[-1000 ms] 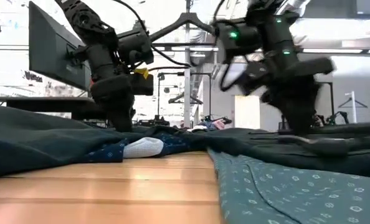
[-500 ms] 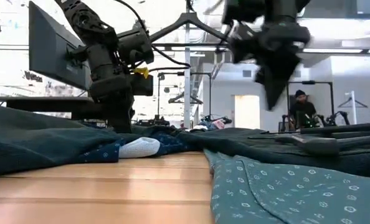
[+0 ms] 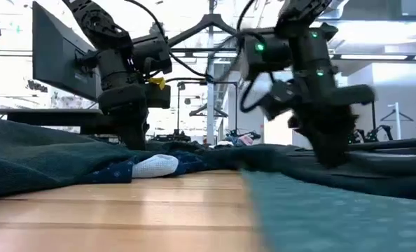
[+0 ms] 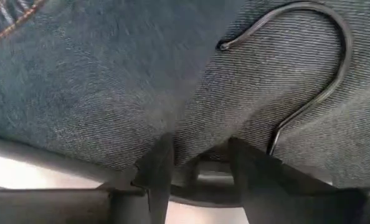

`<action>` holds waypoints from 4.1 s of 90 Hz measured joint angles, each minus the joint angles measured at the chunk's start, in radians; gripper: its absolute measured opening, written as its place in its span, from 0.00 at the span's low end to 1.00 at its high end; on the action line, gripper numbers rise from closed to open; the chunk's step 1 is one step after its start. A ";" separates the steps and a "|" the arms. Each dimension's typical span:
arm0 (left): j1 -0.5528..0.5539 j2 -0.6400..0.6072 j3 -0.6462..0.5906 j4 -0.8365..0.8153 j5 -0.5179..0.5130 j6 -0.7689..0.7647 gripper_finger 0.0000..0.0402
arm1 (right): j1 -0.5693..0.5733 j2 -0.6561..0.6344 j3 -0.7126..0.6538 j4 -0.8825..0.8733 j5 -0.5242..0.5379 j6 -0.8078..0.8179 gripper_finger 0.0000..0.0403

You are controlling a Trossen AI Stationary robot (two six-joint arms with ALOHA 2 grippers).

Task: Hang clothes
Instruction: Hang the black pants on the rack

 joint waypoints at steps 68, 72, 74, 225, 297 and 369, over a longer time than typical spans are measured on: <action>0.000 -0.004 -0.004 -0.058 -0.002 0.015 0.40 | 0.002 -0.043 -0.053 -0.186 0.022 -0.033 0.33; 0.000 -0.005 -0.004 -0.055 -0.002 0.012 0.40 | 0.007 -0.056 -0.063 -0.150 0.041 -0.048 0.33; 0.000 -0.008 -0.004 -0.055 -0.002 0.012 0.40 | 0.008 -0.060 -0.073 -0.147 0.054 -0.057 0.33; -0.003 -0.013 -0.003 -0.033 0.001 -0.066 0.40 | -0.255 -0.220 -0.307 0.050 0.300 -0.040 0.33; -0.007 -0.009 0.068 -0.081 0.001 -0.062 0.40 | -0.206 -0.512 -0.233 0.072 -0.159 0.524 0.35; -0.010 -0.011 0.095 -0.106 0.001 -0.075 0.40 | 0.105 -0.682 -0.694 0.607 0.041 1.233 0.58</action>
